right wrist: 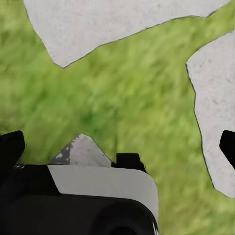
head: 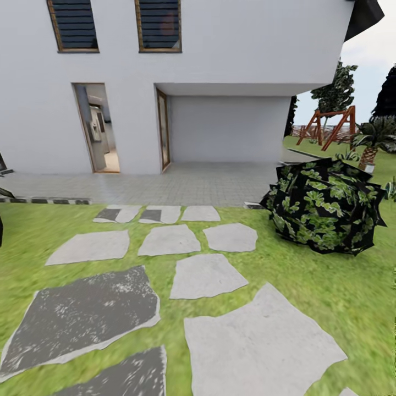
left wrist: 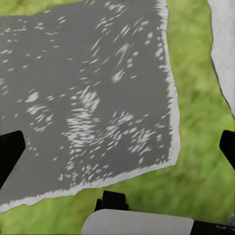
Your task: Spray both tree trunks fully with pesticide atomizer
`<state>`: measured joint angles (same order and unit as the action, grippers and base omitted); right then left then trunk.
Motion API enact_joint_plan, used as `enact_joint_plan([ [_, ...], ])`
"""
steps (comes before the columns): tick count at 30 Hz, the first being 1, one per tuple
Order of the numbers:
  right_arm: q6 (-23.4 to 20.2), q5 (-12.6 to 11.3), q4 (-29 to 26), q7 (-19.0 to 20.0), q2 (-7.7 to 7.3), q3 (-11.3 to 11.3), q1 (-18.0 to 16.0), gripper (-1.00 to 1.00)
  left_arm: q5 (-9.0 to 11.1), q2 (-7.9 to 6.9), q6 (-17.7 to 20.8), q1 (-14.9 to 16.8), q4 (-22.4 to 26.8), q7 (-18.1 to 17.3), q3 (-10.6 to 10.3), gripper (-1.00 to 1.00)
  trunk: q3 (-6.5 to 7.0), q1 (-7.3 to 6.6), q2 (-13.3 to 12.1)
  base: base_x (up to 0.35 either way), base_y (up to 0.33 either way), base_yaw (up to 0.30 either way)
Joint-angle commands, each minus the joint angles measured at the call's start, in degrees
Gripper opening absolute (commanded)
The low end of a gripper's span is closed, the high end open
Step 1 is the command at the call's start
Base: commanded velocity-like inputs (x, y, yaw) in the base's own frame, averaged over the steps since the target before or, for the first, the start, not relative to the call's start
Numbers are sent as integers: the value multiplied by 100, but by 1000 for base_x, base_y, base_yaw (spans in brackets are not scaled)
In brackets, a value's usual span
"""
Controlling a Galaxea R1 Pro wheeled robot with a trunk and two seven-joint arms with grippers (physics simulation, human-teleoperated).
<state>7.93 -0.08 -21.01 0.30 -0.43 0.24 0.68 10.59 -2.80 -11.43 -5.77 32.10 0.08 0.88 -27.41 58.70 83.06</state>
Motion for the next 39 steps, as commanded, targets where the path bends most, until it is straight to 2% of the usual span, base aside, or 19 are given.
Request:
enact_joint_plan([
  [1,8,-1,-8,4,-1,2,2,100,40,-1,-8,-3,4,1,-8,100,-3,3,2,258,277,-234],
  [12,4,-1,-8,5,-1,2,2,100,43,-1,-8,-3,-2,1,-9,100,-3,3,2,177,201,-282],
  [39,-2,-16,-2,49,-1,2,2,100,40,-1,-8,-3,-2,1,-9,100,-11,3,2,9,12,-299],
])
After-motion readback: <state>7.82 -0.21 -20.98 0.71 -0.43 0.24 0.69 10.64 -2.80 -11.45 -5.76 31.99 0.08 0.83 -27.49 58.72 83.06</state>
